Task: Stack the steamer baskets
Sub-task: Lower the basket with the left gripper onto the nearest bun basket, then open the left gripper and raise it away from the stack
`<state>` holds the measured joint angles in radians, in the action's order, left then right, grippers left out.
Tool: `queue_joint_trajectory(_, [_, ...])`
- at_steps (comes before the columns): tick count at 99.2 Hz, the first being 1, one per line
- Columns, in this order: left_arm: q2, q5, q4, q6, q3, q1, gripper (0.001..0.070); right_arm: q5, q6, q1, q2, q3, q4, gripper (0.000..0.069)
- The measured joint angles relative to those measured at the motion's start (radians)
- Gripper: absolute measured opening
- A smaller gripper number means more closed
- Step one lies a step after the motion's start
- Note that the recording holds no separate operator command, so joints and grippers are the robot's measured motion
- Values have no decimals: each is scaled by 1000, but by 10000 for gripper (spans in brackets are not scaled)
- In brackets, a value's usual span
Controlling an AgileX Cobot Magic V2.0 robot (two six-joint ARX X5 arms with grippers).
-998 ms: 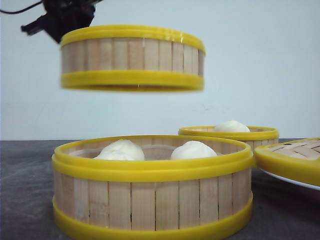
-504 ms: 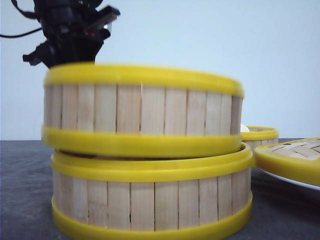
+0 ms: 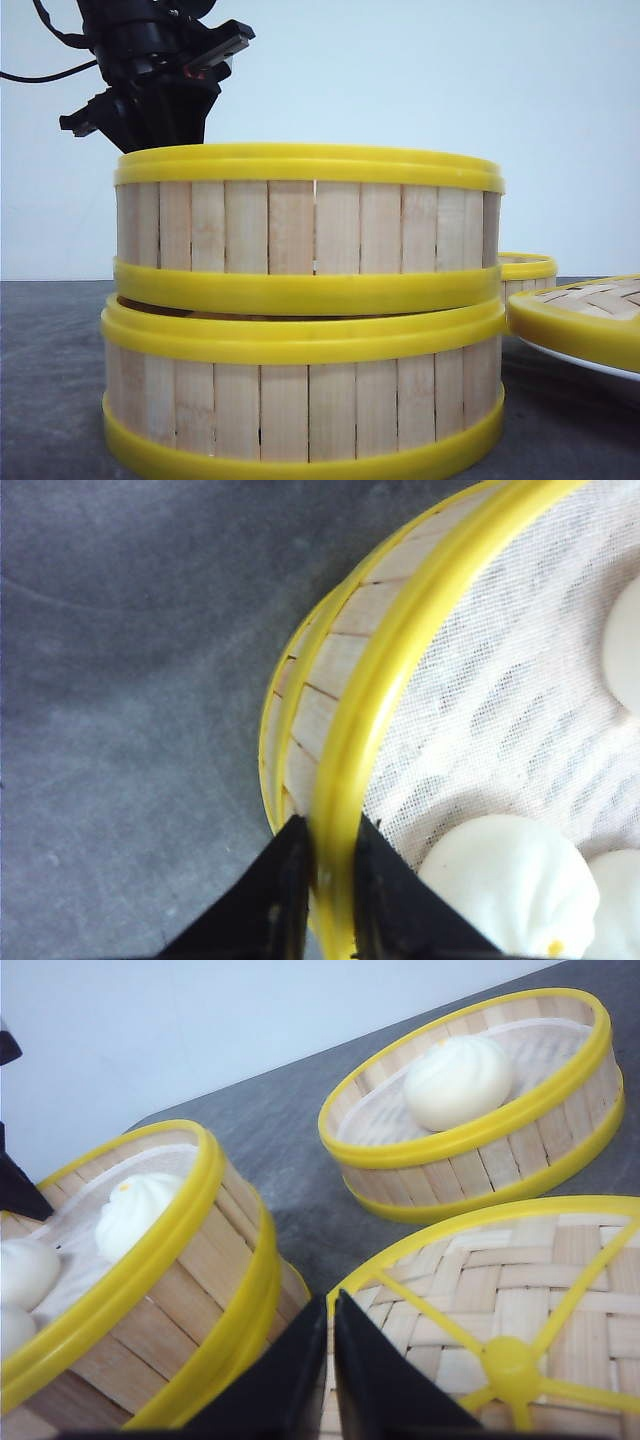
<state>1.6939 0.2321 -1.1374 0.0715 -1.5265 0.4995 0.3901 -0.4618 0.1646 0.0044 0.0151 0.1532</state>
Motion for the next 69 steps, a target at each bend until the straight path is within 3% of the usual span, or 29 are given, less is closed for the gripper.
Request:
queue_joint_trajectory(55, [26, -23, -20, 5, 0, 10, 37, 0, 0, 0, 0, 0, 0, 9])
queue_joint_trajectory(61, [26, -25, -22, 11, 0, 10, 91, 0, 0, 0, 0, 0, 0, 9])
queue_joint_trajectory(69, [26, -27, -23, 19, 0, 10, 258, 0, 0, 0, 0, 0, 0, 9])
